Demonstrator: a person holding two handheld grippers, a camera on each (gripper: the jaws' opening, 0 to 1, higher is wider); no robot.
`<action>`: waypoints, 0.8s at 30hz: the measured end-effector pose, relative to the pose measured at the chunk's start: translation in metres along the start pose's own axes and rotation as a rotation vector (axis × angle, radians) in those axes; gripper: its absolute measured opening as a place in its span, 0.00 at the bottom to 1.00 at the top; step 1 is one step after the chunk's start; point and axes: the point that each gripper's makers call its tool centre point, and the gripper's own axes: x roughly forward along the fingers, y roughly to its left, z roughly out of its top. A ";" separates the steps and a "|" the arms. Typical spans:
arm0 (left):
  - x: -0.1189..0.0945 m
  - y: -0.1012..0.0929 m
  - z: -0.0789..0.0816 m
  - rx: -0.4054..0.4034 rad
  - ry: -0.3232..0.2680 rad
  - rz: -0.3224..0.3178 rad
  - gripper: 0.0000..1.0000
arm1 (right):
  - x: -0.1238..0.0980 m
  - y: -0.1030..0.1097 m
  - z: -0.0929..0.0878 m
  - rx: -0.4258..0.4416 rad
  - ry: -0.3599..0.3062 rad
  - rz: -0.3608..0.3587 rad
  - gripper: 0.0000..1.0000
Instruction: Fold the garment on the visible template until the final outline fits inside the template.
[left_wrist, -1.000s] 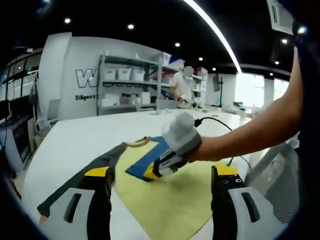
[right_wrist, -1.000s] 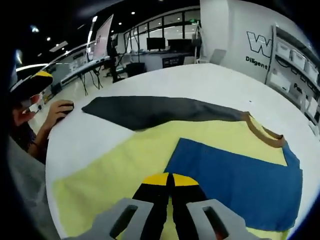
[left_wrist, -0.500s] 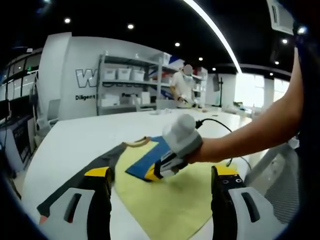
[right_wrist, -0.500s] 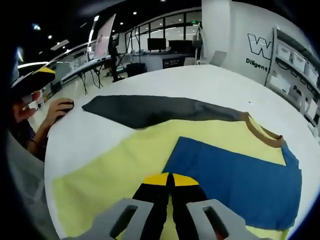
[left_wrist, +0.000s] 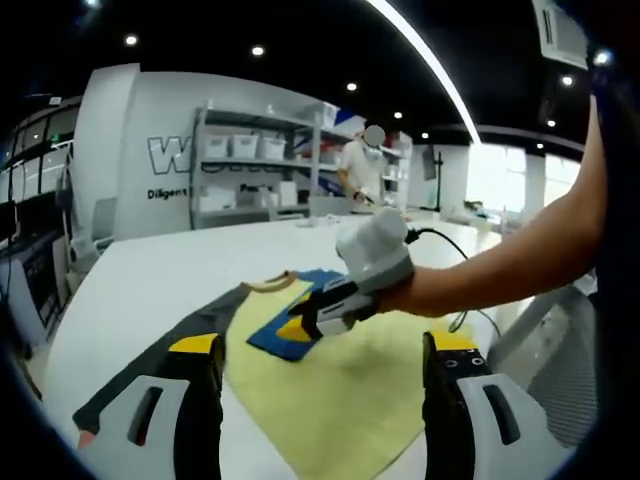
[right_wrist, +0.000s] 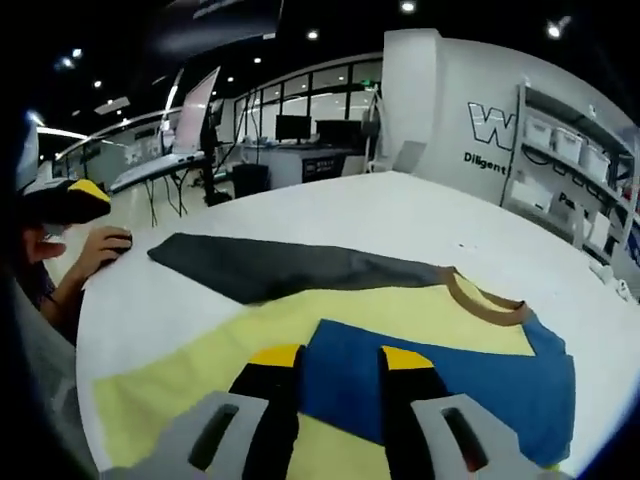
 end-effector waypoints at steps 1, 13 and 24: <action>0.000 0.000 0.000 0.000 0.000 -0.001 0.77 | 0.000 -0.002 0.000 0.004 -0.002 -0.010 0.36; 0.001 -0.004 -0.001 0.005 0.006 -0.018 0.77 | -0.019 -0.027 0.010 0.069 -0.077 -0.119 0.81; 0.002 -0.008 -0.003 0.012 0.015 -0.034 0.77 | -0.047 -0.043 0.008 0.076 -0.099 -0.153 0.85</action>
